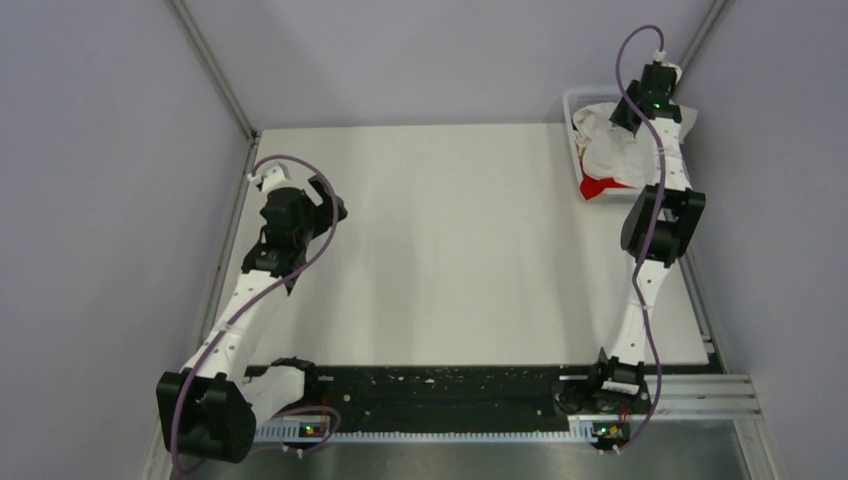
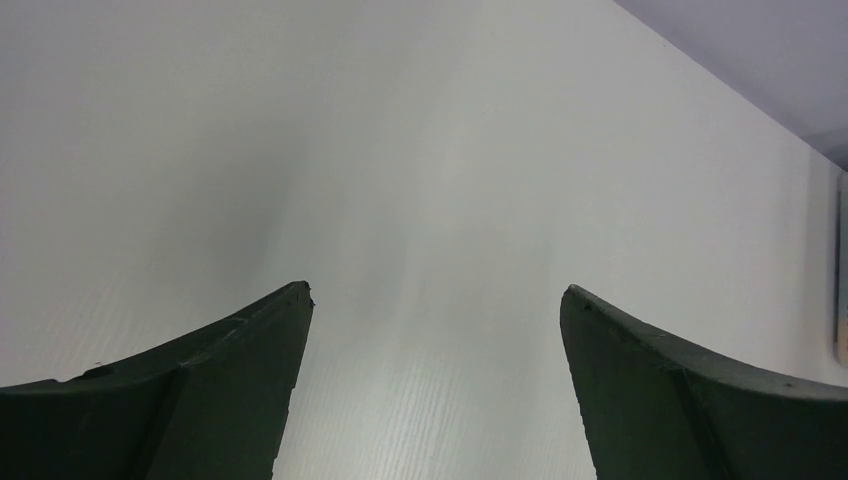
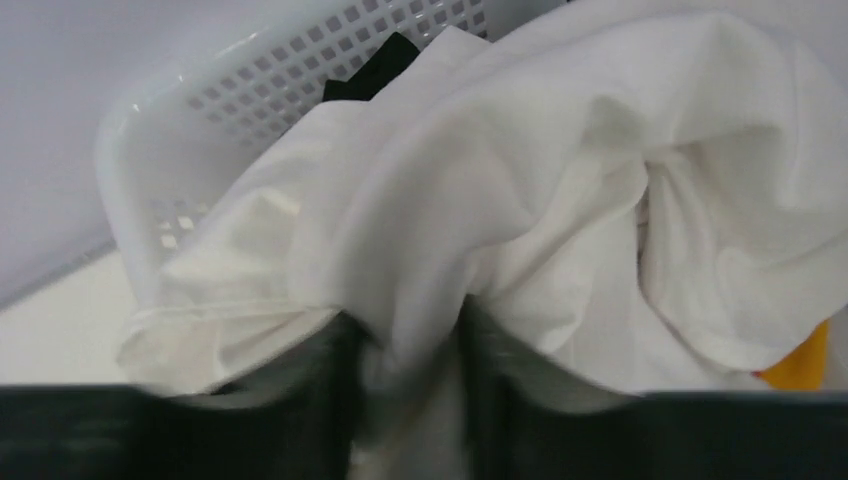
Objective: Fold and stack the t-shirts
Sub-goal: Grab crumpled tshirt from bin with the right arm, then move the tshirt to the center of the board
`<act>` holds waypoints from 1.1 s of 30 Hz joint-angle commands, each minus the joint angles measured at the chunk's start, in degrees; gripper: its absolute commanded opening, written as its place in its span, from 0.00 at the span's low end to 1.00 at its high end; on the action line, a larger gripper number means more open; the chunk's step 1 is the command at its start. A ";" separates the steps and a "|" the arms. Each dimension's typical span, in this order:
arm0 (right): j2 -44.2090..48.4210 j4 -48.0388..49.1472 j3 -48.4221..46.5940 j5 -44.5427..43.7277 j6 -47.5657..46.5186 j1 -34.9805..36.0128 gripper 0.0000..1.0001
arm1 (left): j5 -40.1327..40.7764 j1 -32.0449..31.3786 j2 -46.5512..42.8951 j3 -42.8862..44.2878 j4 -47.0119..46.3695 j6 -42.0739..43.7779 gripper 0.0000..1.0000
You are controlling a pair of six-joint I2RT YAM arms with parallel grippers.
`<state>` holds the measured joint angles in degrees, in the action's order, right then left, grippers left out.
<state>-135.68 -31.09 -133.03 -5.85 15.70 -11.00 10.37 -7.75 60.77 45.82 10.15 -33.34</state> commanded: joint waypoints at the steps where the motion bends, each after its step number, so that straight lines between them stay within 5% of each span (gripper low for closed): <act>1: 1.00 4.38 -3.76 0.97 -2.29 0.20 0.07 | 0.68 0.01 -0.90 0.26 -2.07 -1.11 0.99; 2: 1.89 4.97 -3.81 0.36 -2.34 0.24 0.00 | 0.49 0.01 -0.85 0.28 -2.14 -1.17 0.99; 8: 11.59 7.90 -3.91 4.86 -3.43 0.24 0.00 | -5.68 0.01 -0.48 -0.03 -2.67 0.12 0.99; 14: 22.65 11.90 -0.76 33.50 6.48 2.14 0.00 | 1.10 0.01 -2.85 -0.91 -0.49 -0.83 0.99; 19: 28.79 12.16 -0.91 43.25 4.13 12.55 0.00 | 8.97 0.09 -6.67 -1.16 1.13 -2.79 0.99; 28: 32.97 18.14 -4.01 45.72 4.30 31.84 0.00 | 11.63 0.10 -14.47 -2.80 2.35 -1.95 0.99; 33: 32.49 25.30 -4.64 43.66 8.65 35.18 0.00 | 12.86 0.10 -18.99 -3.01 4.66 -2.35 0.99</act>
<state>-104.64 -16.14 -134.39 38.65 20.93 23.38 20.97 -7.75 45.04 43.29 13.80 -35.44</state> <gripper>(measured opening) 0.049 0.987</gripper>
